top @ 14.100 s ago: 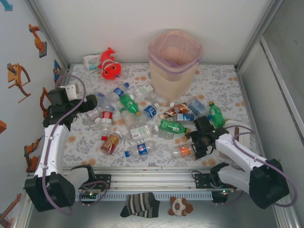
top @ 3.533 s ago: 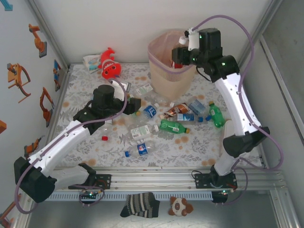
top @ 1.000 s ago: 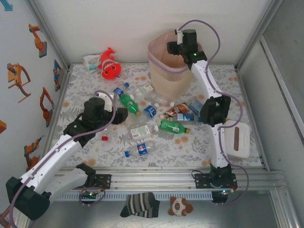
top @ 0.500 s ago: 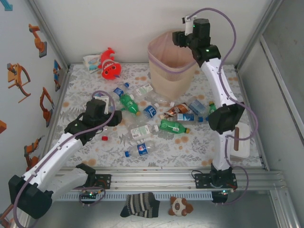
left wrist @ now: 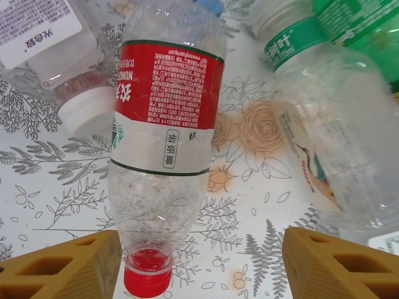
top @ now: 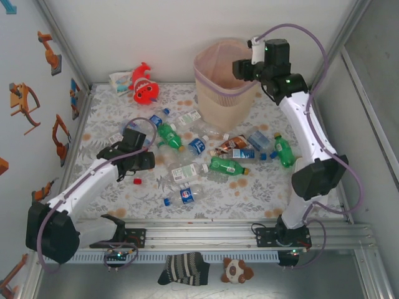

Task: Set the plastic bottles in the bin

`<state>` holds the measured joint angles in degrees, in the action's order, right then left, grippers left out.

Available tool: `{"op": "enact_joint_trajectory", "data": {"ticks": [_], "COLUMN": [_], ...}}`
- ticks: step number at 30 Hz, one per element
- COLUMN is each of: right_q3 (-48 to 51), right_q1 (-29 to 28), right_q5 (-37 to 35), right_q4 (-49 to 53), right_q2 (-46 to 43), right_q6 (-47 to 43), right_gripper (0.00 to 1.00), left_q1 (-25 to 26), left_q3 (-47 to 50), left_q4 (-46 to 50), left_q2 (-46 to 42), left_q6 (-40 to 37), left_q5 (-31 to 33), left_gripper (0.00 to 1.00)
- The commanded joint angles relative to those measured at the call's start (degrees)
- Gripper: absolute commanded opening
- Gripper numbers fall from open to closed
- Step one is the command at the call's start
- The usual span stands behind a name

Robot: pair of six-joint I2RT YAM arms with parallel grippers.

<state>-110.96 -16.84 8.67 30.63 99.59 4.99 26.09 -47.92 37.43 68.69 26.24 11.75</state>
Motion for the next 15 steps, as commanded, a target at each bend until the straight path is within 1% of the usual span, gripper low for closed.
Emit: {"op": "enact_joint_trajectory", "data": {"ticks": [1,7,15], "right_q3": [4.6,12.6,20.4], "right_q1": [0.0,0.0,0.0], "right_q5": [2.5,3.4,4.4], "right_q4": [1.4,2.8,4.0], "right_q2": [-4.5,-10.7,-16.4], "right_q6": [2.4,2.9,4.4], "right_gripper": [0.61,0.61,0.61], "left_q1": [-0.6,-1.3,-4.2], "left_q3": [-3.0,-5.4,-3.7], "left_q4": [2.5,3.6,-1.3], "left_q2": [2.6,8.4,13.0], "left_q6": [-1.5,-3.8,-4.1], "left_q5": [2.9,5.9,1.3], "left_gripper": [0.68,0.69,0.70]}}
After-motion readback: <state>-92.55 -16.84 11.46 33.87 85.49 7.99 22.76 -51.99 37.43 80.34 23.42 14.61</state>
